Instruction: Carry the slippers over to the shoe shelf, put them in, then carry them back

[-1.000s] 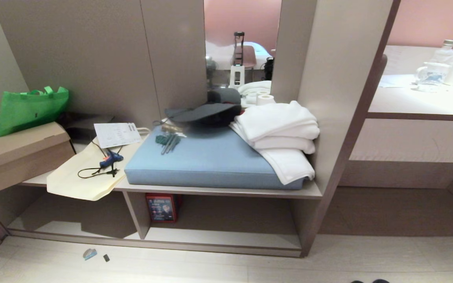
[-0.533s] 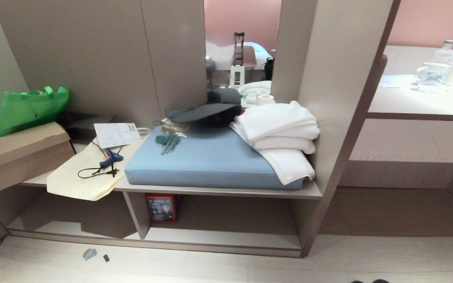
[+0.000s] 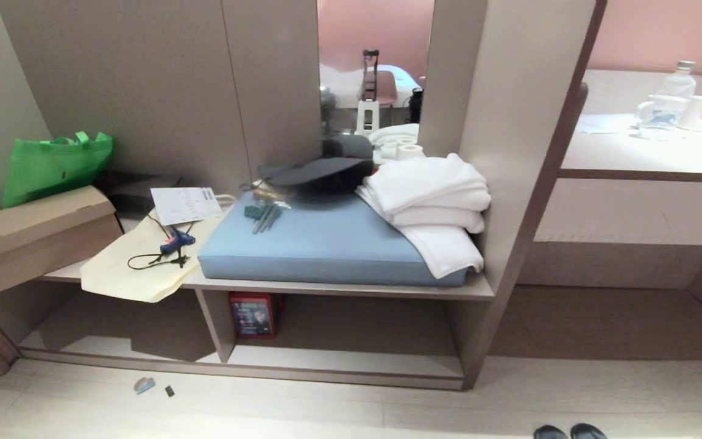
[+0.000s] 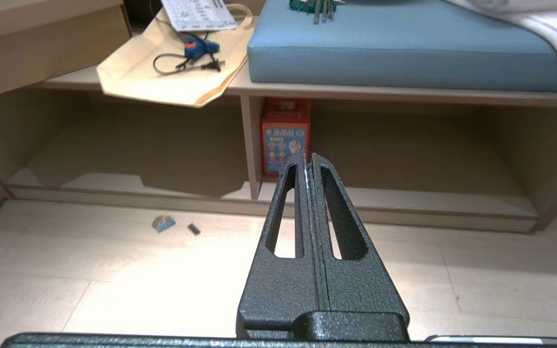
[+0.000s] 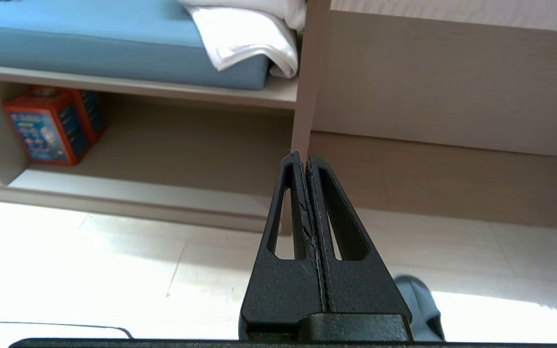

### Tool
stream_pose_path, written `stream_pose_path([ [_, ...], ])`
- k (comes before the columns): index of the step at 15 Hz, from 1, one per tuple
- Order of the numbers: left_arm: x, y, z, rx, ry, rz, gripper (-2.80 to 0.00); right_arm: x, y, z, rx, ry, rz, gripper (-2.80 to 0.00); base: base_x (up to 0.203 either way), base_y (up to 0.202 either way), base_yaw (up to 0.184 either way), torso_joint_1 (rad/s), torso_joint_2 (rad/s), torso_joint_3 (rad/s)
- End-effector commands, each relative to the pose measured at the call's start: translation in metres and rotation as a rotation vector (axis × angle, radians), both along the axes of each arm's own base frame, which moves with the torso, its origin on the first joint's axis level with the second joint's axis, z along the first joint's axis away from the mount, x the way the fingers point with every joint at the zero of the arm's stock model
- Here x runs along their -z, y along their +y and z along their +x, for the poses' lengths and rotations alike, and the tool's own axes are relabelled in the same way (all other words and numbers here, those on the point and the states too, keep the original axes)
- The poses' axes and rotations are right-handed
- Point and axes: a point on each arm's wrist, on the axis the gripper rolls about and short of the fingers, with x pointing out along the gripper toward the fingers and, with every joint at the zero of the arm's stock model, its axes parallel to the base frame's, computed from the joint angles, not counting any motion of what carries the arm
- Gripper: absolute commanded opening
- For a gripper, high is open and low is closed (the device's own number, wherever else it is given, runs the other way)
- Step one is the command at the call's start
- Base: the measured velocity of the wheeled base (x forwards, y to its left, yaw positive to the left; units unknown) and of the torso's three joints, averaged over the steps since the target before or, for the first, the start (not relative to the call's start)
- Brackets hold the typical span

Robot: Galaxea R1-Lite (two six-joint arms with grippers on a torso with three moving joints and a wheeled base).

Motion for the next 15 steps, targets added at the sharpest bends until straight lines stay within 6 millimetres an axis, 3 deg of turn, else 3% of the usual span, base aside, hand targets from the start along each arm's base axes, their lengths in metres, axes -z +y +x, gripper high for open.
stream_pose_path([
  [1, 0.0000, 0.0000, 0.0000, -0.001, 0.000, 0.000, -2.80, 0.0000, 0.0000, 0.0001, 0.000, 0.002, -0.001, -2.80, -0.204, 0.000, 0.000, 0.005, 0.00, 0.004],
  [15, 0.0000, 0.0000, 0.0000, 0.000, 0.000, -0.001, -2.80, 0.0000, 0.0000, 0.0001, 0.000, 0.002, -0.002, -2.80, -0.185, 0.000, 0.000, 0.000, 0.00, 0.003],
])
